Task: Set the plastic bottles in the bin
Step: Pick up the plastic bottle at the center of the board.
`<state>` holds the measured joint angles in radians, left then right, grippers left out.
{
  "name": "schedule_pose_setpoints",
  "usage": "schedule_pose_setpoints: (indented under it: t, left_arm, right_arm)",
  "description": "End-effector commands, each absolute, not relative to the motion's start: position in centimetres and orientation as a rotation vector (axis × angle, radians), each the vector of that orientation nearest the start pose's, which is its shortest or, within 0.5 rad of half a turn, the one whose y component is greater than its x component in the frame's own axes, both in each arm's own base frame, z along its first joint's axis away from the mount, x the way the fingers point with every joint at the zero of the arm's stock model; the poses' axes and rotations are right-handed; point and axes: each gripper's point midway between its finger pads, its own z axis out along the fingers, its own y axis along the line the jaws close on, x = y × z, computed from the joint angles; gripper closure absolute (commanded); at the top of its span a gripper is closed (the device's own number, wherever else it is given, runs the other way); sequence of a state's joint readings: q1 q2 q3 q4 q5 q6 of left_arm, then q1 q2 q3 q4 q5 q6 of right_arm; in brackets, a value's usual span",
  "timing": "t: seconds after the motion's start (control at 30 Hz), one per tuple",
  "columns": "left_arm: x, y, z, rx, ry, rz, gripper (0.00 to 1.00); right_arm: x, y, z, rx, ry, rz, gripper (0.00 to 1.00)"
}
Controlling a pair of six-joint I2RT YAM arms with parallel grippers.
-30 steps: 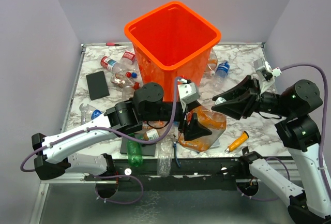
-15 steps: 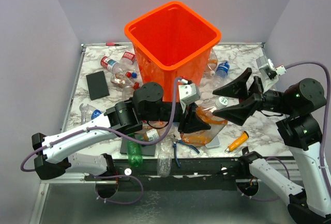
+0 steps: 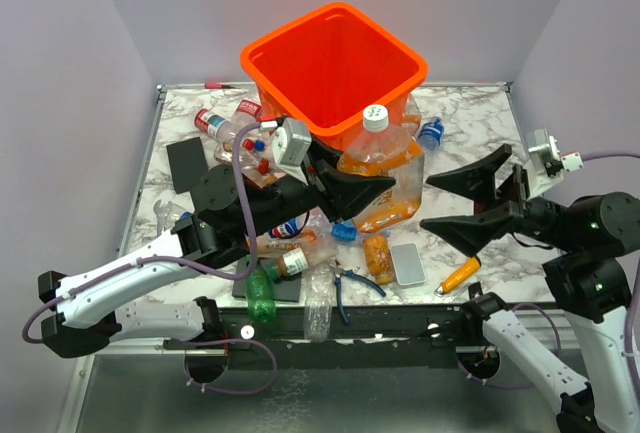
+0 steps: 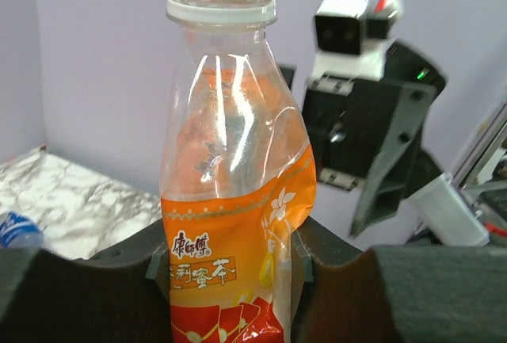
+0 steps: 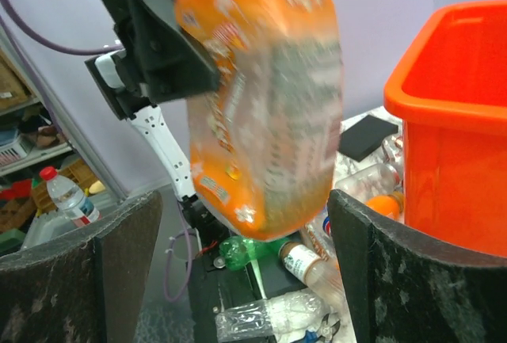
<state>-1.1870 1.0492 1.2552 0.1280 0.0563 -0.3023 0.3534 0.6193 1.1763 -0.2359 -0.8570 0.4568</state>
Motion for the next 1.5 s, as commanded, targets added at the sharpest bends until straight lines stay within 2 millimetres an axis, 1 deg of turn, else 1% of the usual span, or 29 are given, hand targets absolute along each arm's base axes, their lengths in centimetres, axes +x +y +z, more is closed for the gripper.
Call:
schedule_pose_setpoints:
  t: [0.0,0.13,0.27,0.33,0.43,0.5,0.53,0.63,0.67,0.7,0.8,0.9,0.97,1.0,1.07,1.17,1.27,1.33,1.4,1.47]
  left_arm:
    - [11.3,-34.8,52.8,0.529,1.108,-1.422,0.79]
    - [10.2,-35.9,53.1,0.570,1.095,-1.502,0.79]
    - [9.8,-36.2,53.2,0.582,1.089,-1.530,0.79]
    - [9.8,-36.1,53.2,0.580,1.088,-1.533,0.78]
    - [9.8,-35.9,53.5,0.573,1.080,-1.529,0.76]
    - [10.0,-35.9,53.5,0.566,1.079,-1.521,0.67]
    - [10.1,-35.9,53.5,0.564,1.078,-1.514,0.57]
    - [10.5,-35.9,53.3,0.558,1.080,-1.483,0.13]
    - [10.8,-35.7,53.4,0.552,1.079,-1.468,0.03]
    - [11.0,-35.5,53.6,0.540,1.076,-1.449,0.01]
    - [12.3,-34.1,55.2,0.466,1.060,-1.374,0.01]
    - [14.5,-31.9,57.1,0.322,1.058,-1.274,0.01]
    - [15.7,-31.1,57.8,0.267,1.070,-1.212,0.04]
    - [15.9,-30.8,58.4,0.248,1.070,-1.202,0.05]
    - [16.1,-31.0,59.0,0.257,1.084,-1.189,0.07]
    - [16.0,-32.5,59.0,0.318,1.122,-1.194,0.10]
    - [16.0,-34.1,58.0,0.370,1.175,-1.196,0.18]
    - [16.2,-34.6,57.4,0.379,1.206,-1.193,0.24]
    - [16.3,-35.3,56.3,0.412,1.247,-1.189,0.27]
    - [16.1,-35.9,55.9,0.440,1.268,-1.199,0.25]
  right_arm:
    - [11.7,19.7,46.1,-0.659,1.302,1.251,0.13]
    - [12.4,20.2,46.6,-0.653,1.276,1.292,0.15]
    - [12.2,20.7,47.3,-0.669,1.221,1.358,0.17]
    - [12.2,21.1,47.0,-0.679,1.218,1.399,0.26]
    - [12.0,21.4,46.5,-0.699,1.224,1.446,0.45]
    - [12.0,21.5,46.0,-0.702,1.227,1.461,0.55]
    - [12.0,21.5,45.9,-0.703,1.226,1.463,0.58]
    - [11.8,21.4,45.7,-0.706,1.226,1.455,0.62]
    - [11.8,21.4,45.6,-0.709,1.231,1.448,0.63]
    - [11.9,21.4,45.5,-0.710,1.237,1.441,0.63]
    - [12.1,21.4,45.2,-0.714,1.255,1.419,0.64]
    - [12.3,21.4,44.8,-0.717,1.264,1.413,0.65]
    - [12.4,21.5,44.6,-0.718,1.268,1.408,0.65]
    - [12.5,21.5,44.5,-0.718,1.271,1.405,0.65]
    - [12.7,21.5,44.3,-0.720,1.277,1.401,0.65]
    - [12.9,21.5,44.2,-0.721,1.282,1.392,0.66]
    - [13.0,21.6,44.2,-0.723,1.285,1.386,0.66]
    - [13.1,21.6,44.1,-0.723,1.285,1.382,0.67]
    - [13.2,21.6,44.0,-0.722,1.290,1.381,0.67]
    - [13.2,21.6,44.1,-0.722,1.291,1.378,0.67]
